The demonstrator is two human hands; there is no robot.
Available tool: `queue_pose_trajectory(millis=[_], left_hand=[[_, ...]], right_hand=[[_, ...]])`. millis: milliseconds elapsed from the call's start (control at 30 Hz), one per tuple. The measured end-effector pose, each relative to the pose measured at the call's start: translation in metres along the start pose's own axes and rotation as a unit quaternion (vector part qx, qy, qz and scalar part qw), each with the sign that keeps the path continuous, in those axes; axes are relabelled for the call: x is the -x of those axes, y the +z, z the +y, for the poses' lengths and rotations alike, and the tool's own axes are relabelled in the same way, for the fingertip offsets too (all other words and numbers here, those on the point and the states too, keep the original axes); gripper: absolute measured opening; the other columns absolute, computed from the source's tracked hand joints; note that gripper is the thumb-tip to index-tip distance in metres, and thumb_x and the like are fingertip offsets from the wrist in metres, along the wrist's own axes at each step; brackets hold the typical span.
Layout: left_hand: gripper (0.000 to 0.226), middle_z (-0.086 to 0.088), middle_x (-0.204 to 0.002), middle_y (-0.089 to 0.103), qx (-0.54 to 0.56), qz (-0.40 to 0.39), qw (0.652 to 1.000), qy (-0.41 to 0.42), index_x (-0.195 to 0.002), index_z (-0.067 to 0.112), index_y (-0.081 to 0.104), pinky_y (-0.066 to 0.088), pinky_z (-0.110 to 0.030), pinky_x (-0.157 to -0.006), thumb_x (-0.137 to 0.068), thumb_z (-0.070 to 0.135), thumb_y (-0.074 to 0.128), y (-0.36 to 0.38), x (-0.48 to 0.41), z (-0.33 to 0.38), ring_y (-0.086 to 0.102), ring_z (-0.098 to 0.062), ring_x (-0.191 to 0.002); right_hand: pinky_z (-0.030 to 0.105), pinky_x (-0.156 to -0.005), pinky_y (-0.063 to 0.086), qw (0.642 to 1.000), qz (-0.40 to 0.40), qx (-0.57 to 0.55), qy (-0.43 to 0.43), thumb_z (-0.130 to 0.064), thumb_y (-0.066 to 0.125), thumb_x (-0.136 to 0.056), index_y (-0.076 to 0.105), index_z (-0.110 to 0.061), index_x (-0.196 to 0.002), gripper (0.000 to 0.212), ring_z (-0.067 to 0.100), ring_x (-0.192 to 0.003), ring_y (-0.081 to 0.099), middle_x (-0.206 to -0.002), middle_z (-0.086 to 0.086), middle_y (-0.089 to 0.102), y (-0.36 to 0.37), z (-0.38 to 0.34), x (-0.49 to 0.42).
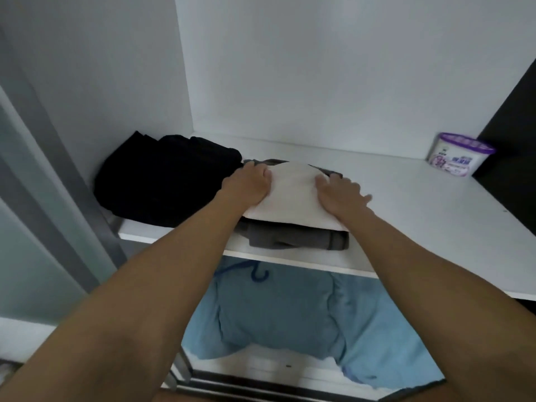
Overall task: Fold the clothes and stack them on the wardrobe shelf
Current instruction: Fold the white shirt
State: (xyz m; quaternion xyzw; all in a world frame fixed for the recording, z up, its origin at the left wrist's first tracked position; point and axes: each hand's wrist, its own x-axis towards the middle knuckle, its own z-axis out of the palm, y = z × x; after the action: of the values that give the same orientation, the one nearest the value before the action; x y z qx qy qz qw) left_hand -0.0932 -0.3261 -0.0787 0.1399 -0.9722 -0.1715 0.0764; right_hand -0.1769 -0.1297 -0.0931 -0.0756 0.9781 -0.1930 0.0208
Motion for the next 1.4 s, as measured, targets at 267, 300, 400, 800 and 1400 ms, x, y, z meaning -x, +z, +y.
queue_pose_trajectory(millis=[267,300,400,800,1400], left_hand=[[0.045,-0.008,-0.159,0.036,-0.127,0.19,0.973,-0.022,-0.139,0.013,0.053,0.014,-0.052,-0.12,-0.103,0.033,0.035,-0.042,0.051,-0.088,0.03,-0.028,-0.146],[0.047,-0.007,-0.161,0.032,-0.117,0.169,0.977,-0.049,-0.144,0.016,0.047,0.009,-0.054,-0.122,-0.104,0.035,0.032,-0.037,0.06,-0.102,0.023,-0.029,-0.149],[0.055,-0.008,-0.165,0.023,-0.085,0.132,0.986,-0.056,-0.155,0.02,0.03,0.001,-0.056,-0.122,-0.104,0.042,0.032,-0.02,0.078,-0.126,0.011,-0.03,-0.153],[0.064,-0.008,-0.163,0.024,-0.091,0.101,0.99,-0.047,-0.154,0.025,0.029,-0.002,-0.056,-0.121,-0.097,0.052,0.042,-0.005,0.003,-0.118,0.01,-0.028,-0.153],[0.069,-0.002,-0.163,0.022,-0.145,0.076,0.98,-0.117,-0.152,0.032,0.026,-0.004,-0.059,-0.12,-0.09,0.052,0.05,0.012,-0.156,-0.117,0.008,-0.023,-0.154]], right_hand=[[0.069,-0.112,0.015,0.978,0.132,0.054,-0.151,-0.057,0.026,-0.095,0.039,-0.029,-0.143,0.057,0.03,-0.145,0.028,-0.155,0.004,0.036,0.013,-0.047,0.057],[0.07,-0.111,0.015,0.981,0.1,0.055,-0.158,-0.059,0.024,-0.095,0.038,-0.031,-0.144,0.058,0.03,-0.145,0.028,-0.155,0.002,0.036,0.021,-0.054,0.064],[0.071,-0.112,0.007,0.991,0.055,0.046,-0.113,-0.063,0.02,-0.096,0.029,-0.037,-0.15,0.061,0.029,-0.15,0.015,-0.163,-0.002,0.023,0.039,-0.061,0.071],[0.072,-0.111,0.008,0.988,0.094,0.088,-0.087,-0.062,0.009,-0.094,0.025,-0.038,-0.15,0.063,0.033,-0.15,0.015,-0.162,-0.002,0.023,0.05,-0.064,-0.003],[0.074,-0.108,0.014,0.974,0.142,0.115,-0.138,-0.054,0.026,-0.098,0.04,-0.021,-0.145,0.06,0.044,-0.138,0.031,-0.149,0.015,0.039,0.069,-0.099,-0.192]])
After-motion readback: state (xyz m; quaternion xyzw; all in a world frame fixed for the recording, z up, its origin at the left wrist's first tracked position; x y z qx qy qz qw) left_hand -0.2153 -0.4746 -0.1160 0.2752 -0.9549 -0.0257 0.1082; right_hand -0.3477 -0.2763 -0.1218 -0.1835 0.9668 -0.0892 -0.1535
